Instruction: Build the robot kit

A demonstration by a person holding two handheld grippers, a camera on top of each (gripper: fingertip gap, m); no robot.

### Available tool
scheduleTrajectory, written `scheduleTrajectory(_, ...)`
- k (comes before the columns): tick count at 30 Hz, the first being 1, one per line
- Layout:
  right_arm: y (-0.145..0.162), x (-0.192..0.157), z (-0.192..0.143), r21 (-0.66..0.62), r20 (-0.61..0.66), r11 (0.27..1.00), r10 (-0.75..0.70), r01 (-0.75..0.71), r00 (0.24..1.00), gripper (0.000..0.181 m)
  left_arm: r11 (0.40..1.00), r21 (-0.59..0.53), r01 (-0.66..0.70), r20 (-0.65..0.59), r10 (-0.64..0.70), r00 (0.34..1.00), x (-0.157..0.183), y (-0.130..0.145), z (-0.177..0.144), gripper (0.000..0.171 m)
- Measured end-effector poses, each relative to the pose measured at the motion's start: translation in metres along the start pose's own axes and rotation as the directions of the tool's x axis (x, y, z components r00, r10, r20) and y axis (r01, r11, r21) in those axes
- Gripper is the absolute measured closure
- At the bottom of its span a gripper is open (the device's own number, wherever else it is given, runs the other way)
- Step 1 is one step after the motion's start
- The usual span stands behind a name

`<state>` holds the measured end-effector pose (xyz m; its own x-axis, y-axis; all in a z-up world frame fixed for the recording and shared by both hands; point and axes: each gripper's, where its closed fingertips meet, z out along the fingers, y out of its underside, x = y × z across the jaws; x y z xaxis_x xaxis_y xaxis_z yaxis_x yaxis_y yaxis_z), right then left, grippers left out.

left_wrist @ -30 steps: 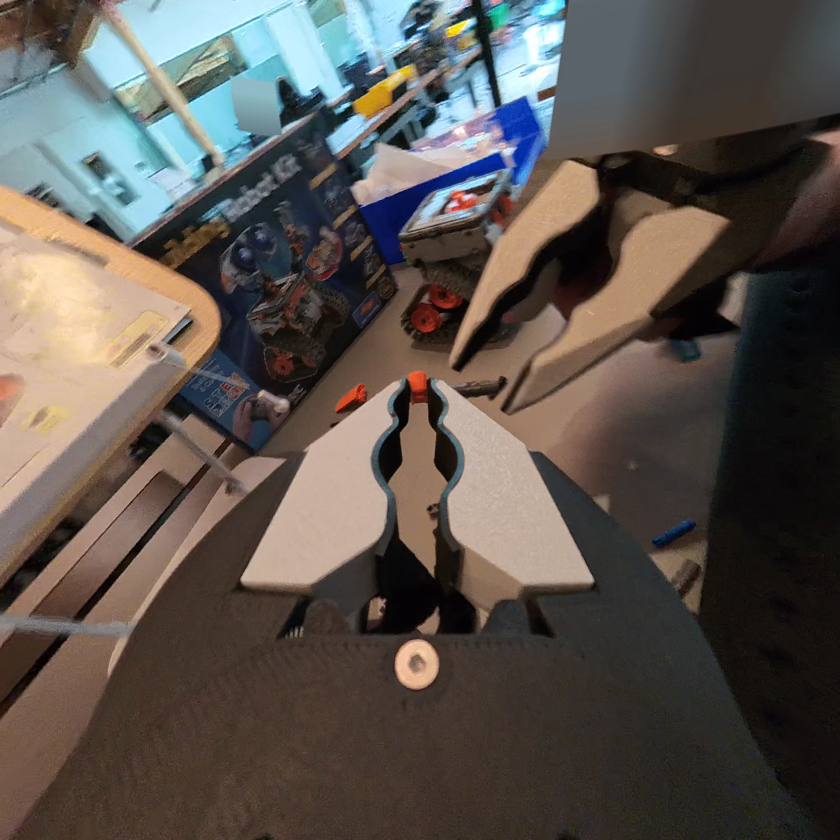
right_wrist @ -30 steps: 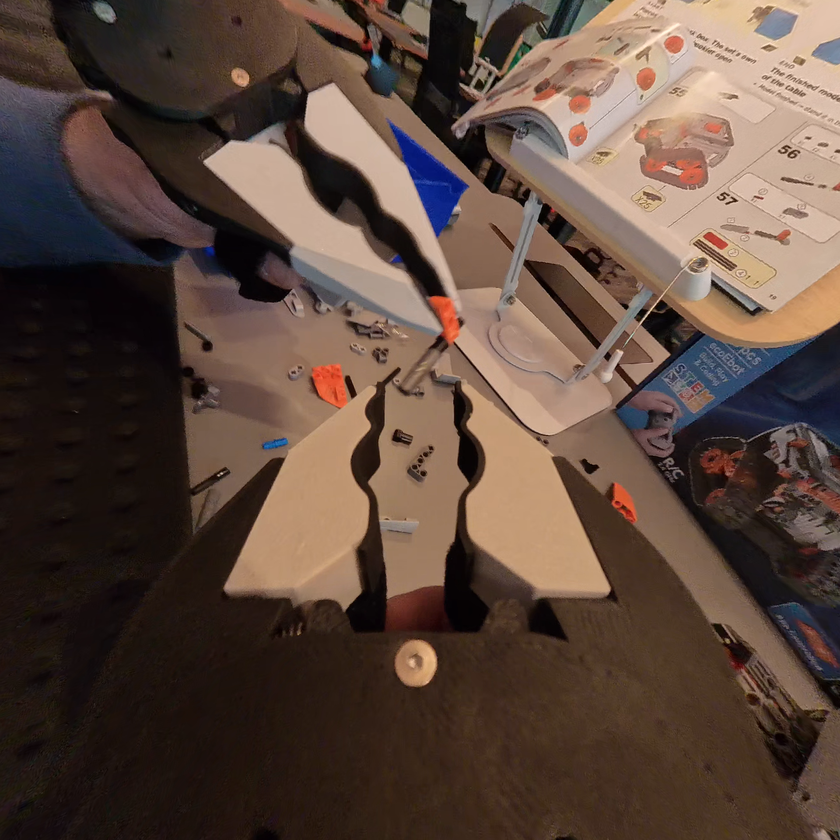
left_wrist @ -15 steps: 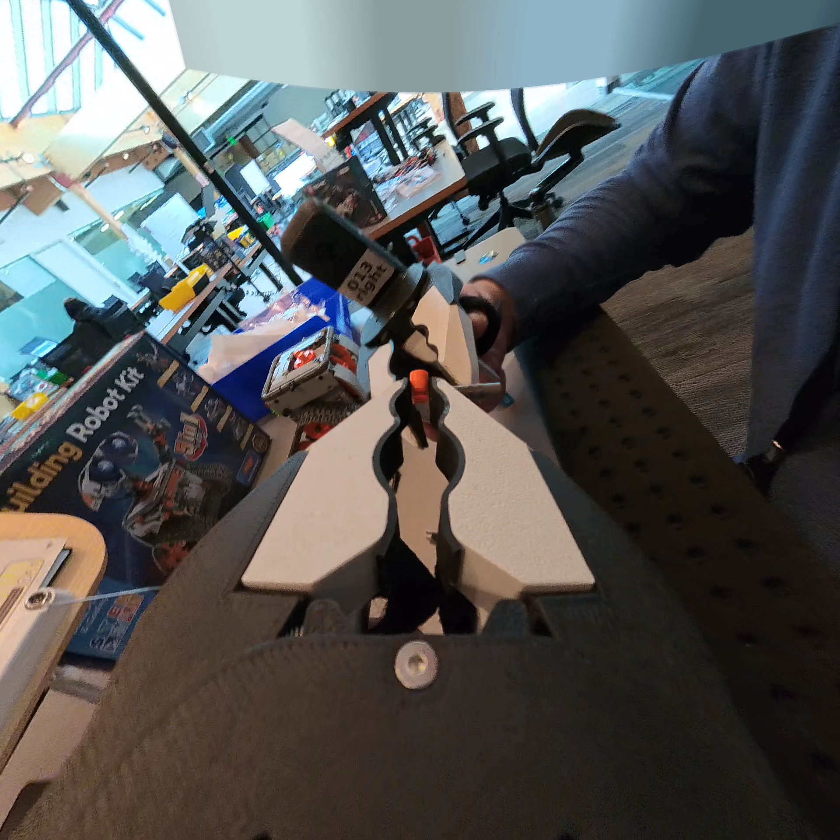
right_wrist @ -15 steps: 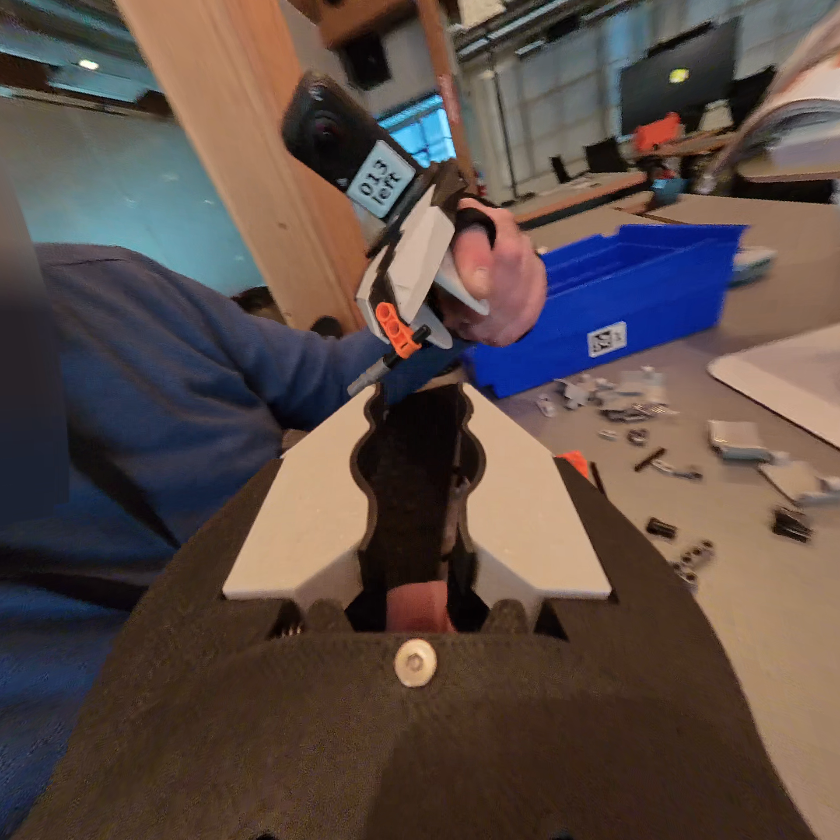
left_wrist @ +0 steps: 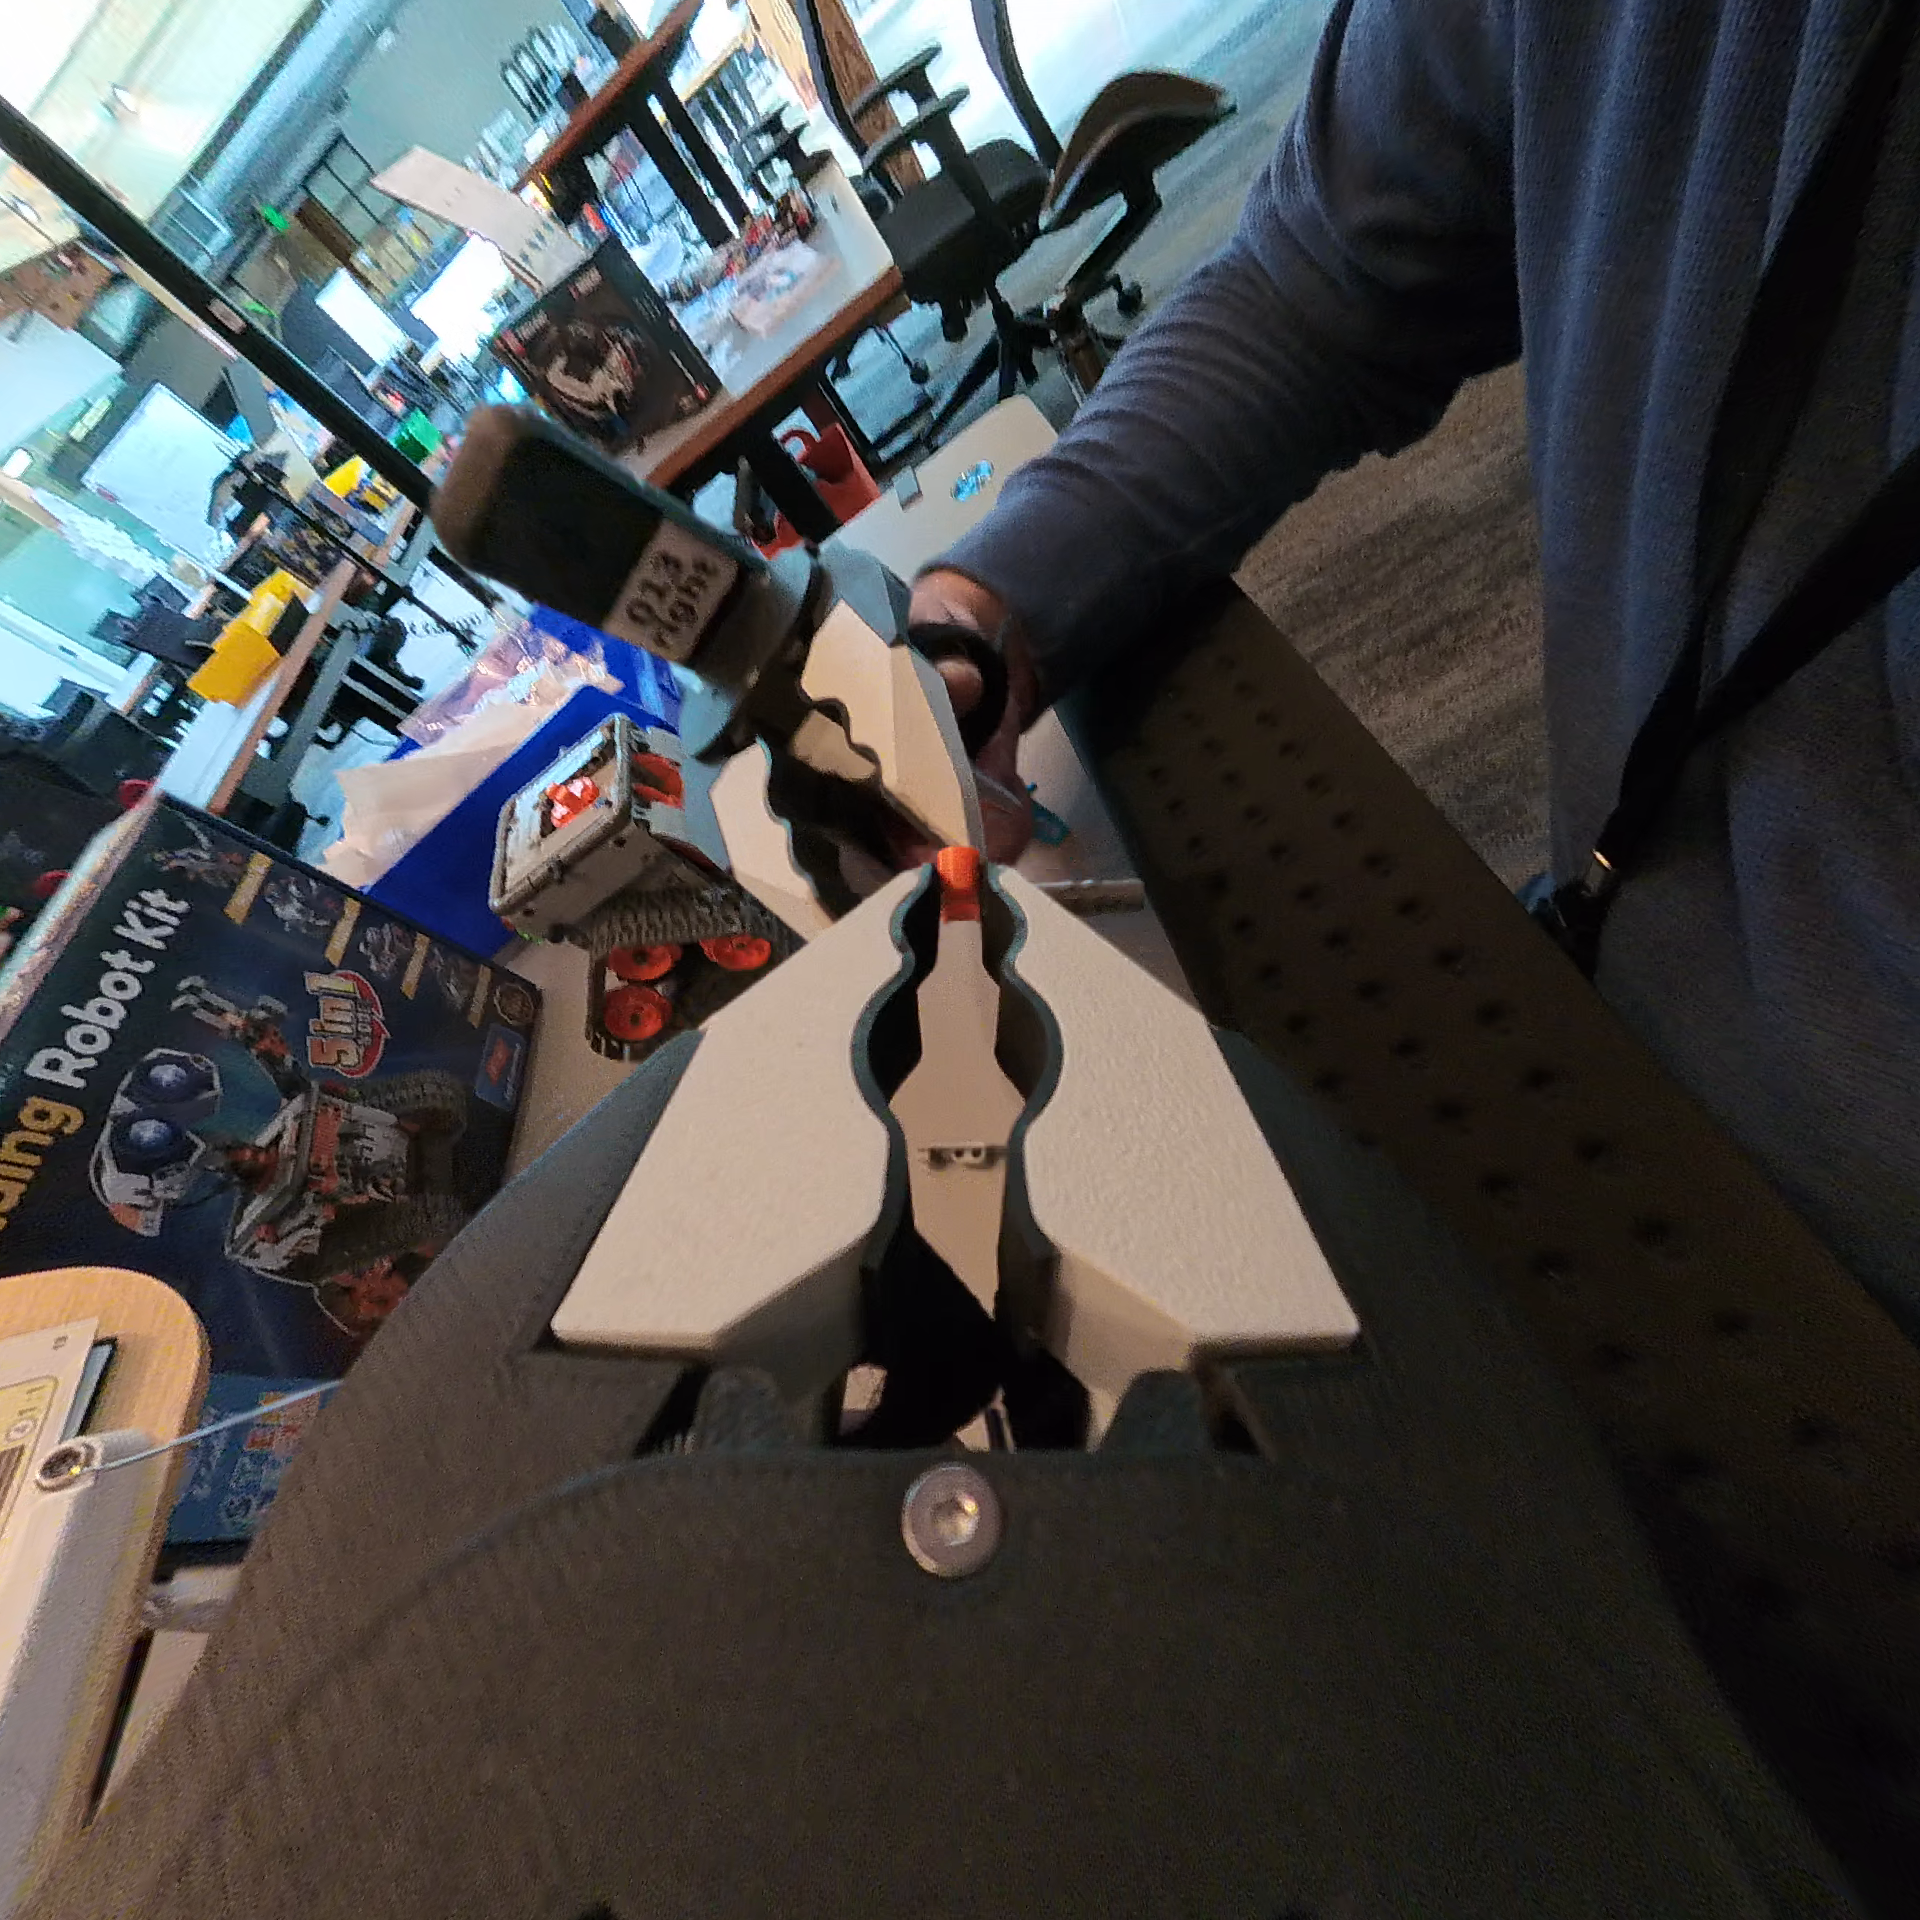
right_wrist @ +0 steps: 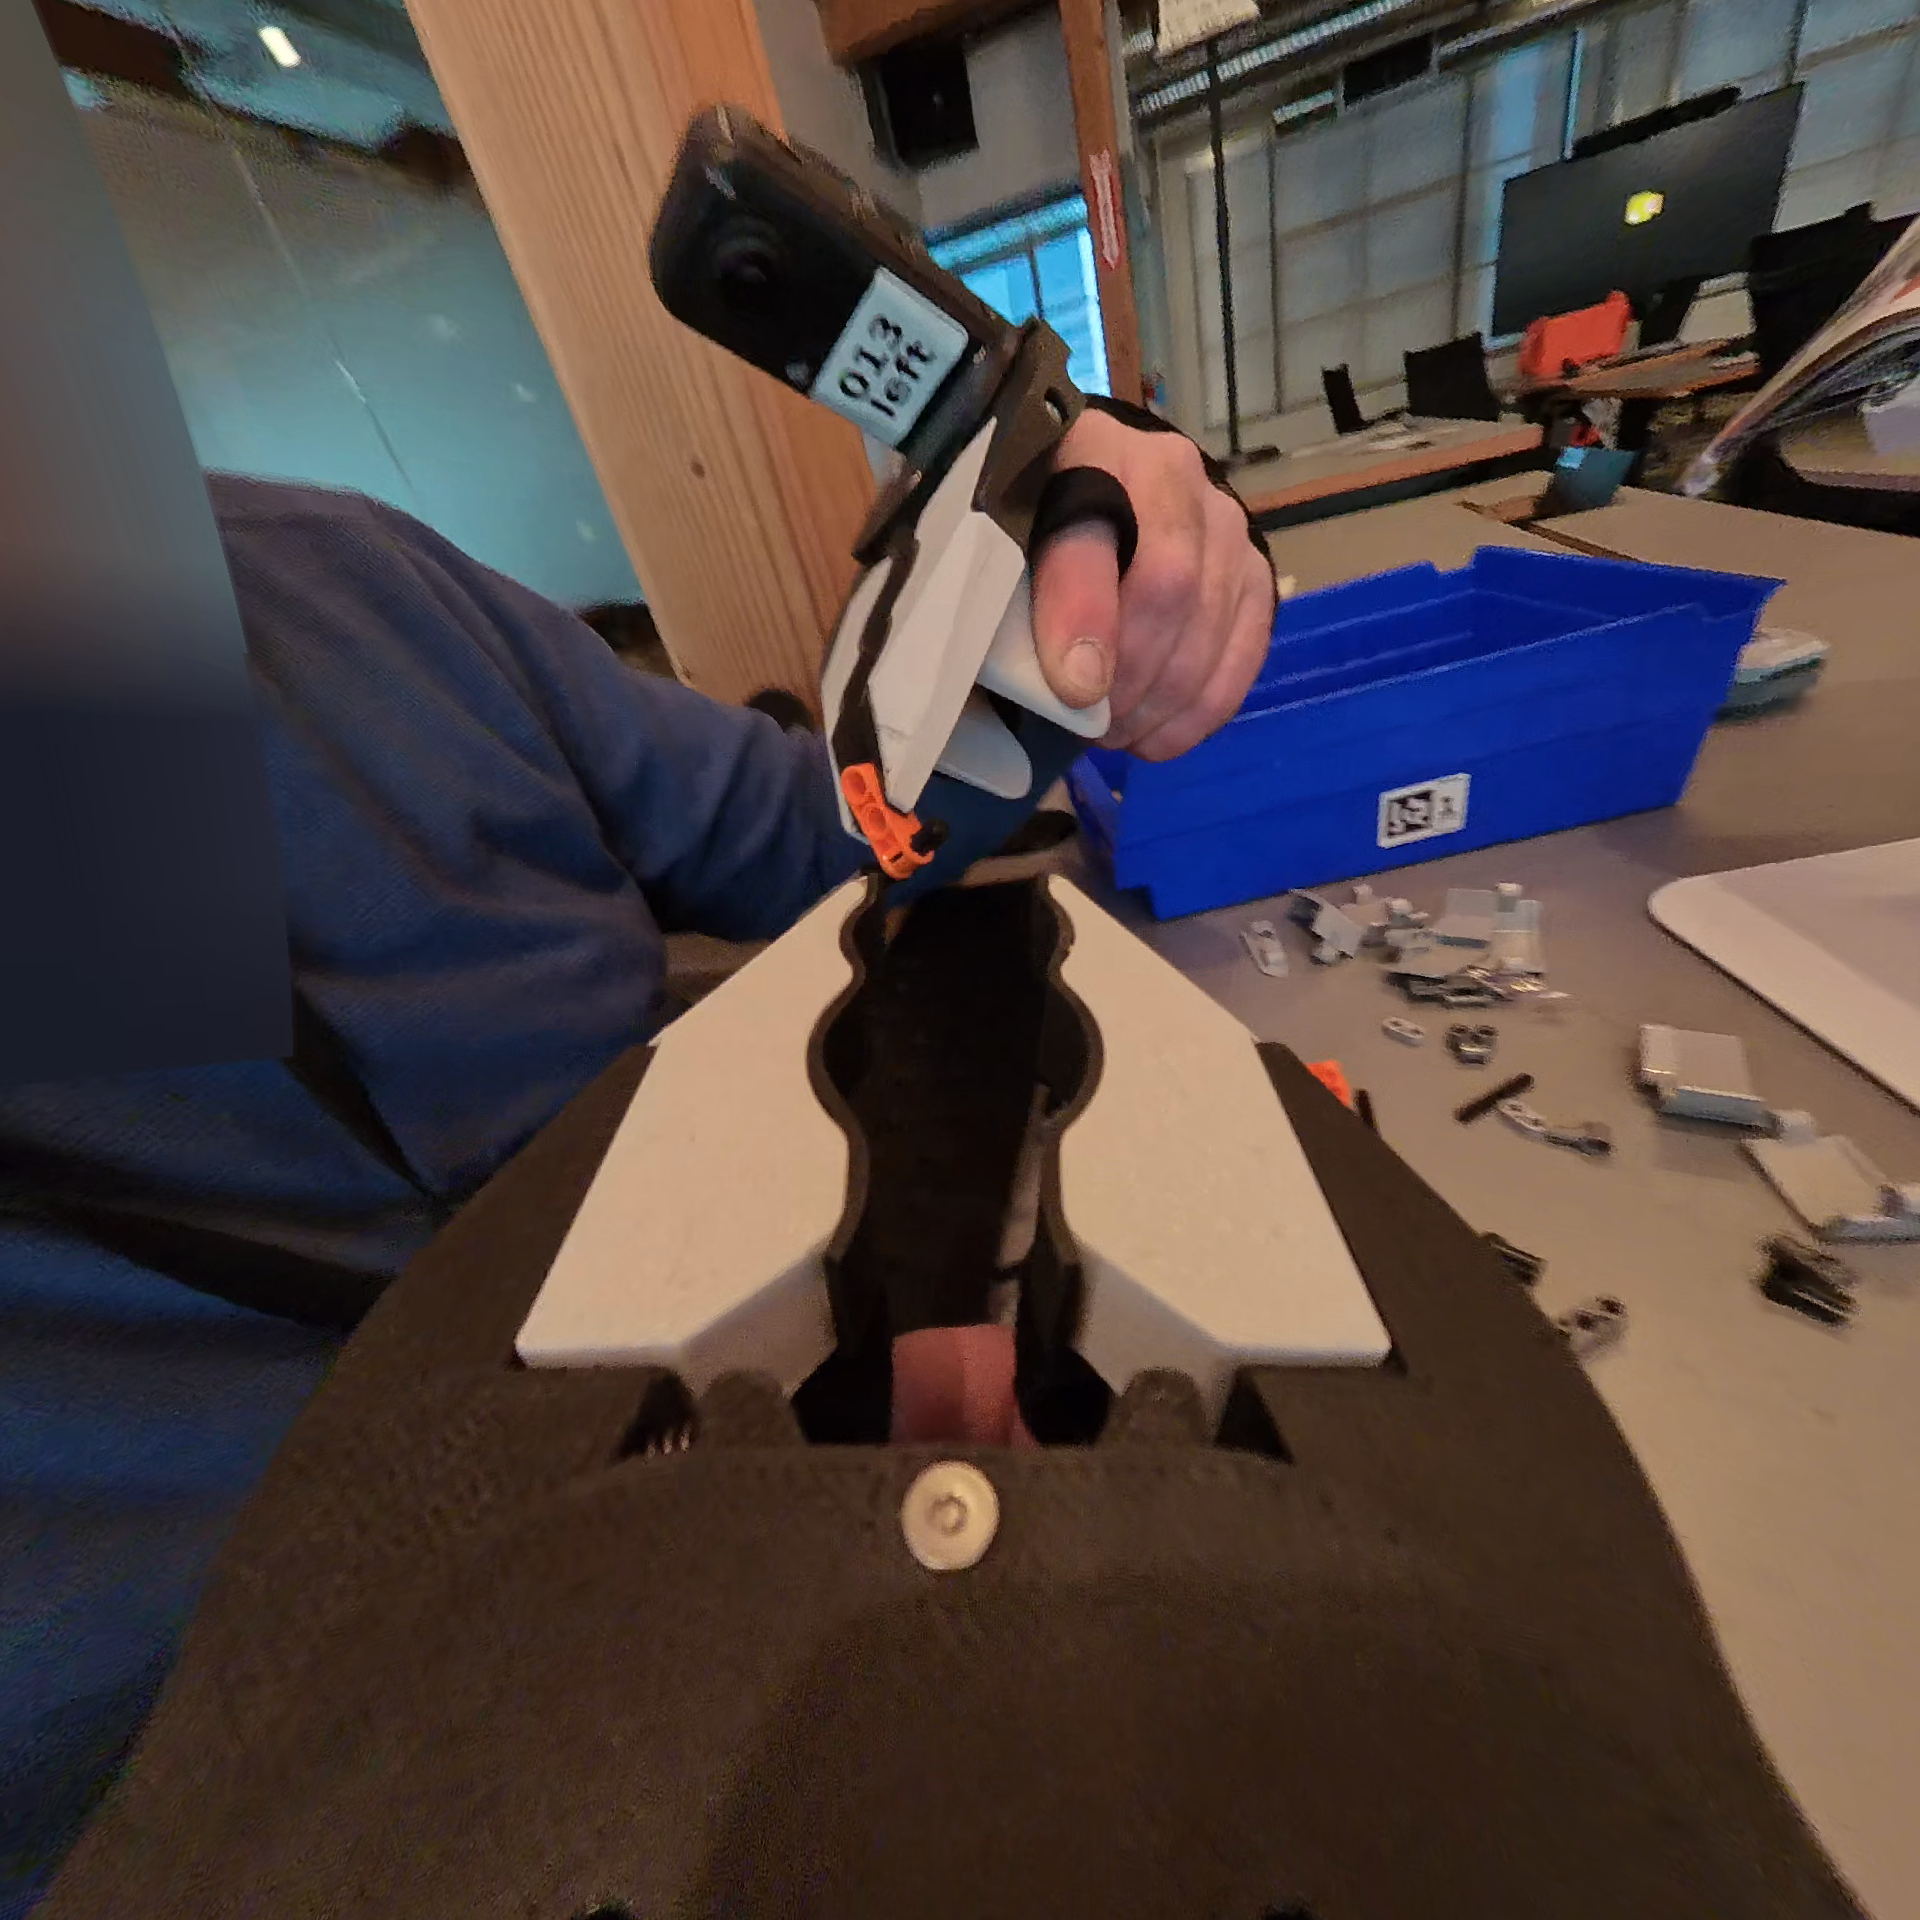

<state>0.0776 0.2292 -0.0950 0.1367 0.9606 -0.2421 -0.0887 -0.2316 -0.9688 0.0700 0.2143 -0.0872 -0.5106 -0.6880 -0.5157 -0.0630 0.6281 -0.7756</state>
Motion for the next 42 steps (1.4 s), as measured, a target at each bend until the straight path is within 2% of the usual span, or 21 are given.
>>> scheduleTrajectory(3, 0.019, 0.021, 0.004, -0.158, -0.138, 0.983, -0.116, 0.094, 0.984, 0.161, 0.995, -0.091, 0.034, -0.019, -0.035, 0.999, 0.011, 0.018, -0.002, 0.165)
scheduleTrajectory(5, 0.041, 0.037, 0.003, -0.310, -0.209, 0.941, -0.207, 0.136, 0.956, 0.163, 0.986, -0.155, 0.059, -0.021, -0.063, 0.998, 0.022, 0.032, -0.006, 0.165)
scheduleTrajectory(7, 0.056, 0.049, 0.006, -0.407, -0.242, 0.902, -0.259, 0.145, 0.935, 0.164, 0.974, -0.198, 0.106, -0.036, -0.115, 0.993, 0.035, 0.046, -0.007, 0.165)
scheduleTrajectory(11, 0.077, 0.055, 0.019, -0.496, -0.227, 0.859, -0.269, 0.126, 0.936, 0.165, 0.936, -0.312, 0.162, -0.038, -0.182, 0.982, 0.055, 0.086, 0.000, 0.165)
scheduleTrajectory(13, 0.086, 0.058, 0.020, -0.515, -0.229, 0.849, -0.265, 0.115, 0.937, 0.166, 0.918, -0.368, 0.148, -0.030, -0.171, 0.985, 0.058, 0.103, 0.003, 0.165)
scheduleTrajectory(17, 0.096, 0.062, 0.020, -0.549, -0.236, 0.828, -0.282, 0.112, 0.930, 0.167, 0.849, -0.508, 0.149, -0.001, -0.174, 0.985, 0.058, 0.130, 0.011, 0.165)
scheduleTrajectory(19, 0.099, 0.062, 0.019, -0.558, -0.234, 0.822, -0.285, 0.112, 0.930, 0.167, 0.789, -0.599, 0.136, 0.009, -0.163, 0.987, 0.061, 0.149, 0.011, 0.164)
scheduleTrajectory(25, 0.110, 0.063, 0.019, -0.603, -0.216, 0.788, -0.307, 0.120, 0.927, 0.168, 0.776, -0.587, 0.231, 0.039, -0.259, 0.965, 0.072, 0.153, 0.014, 0.162)
scheduleTrajectory(30, 0.118, 0.060, 0.020, -0.635, -0.186, 0.762, -0.312, 0.128, 0.932, 0.168, 0.783, -0.520, 0.341, 0.102, -0.339, 0.935, 0.073, 0.152, 0.015, 0.162)
scheduleTrajectory(36, 0.128, 0.054, 0.019, -0.679, -0.153, 0.723, -0.310, 0.128, 0.938, 0.167, 0.774, -0.493, 0.398, 0.190, -0.351, 0.917, 0.072, 0.156, 0.014, 0.160)
scheduleTrajectory(38, 0.128, 0.054, 0.021, -0.680, -0.149, 0.721, -0.311, 0.130, 0.939, 0.168, 0.774, -0.477, 0.417, 0.224, -0.352, 0.909, 0.068, 0.155, 0.012, 0.150)
scheduleTrajectory(42, 0.127, 0.056, 0.021, -0.680, -0.151, 0.721, -0.316, 0.134, 0.937, 0.168, 0.729, -0.500, 0.467, 0.327, -0.341, 0.881, 0.061, 0.158, -0.002, 0.144)
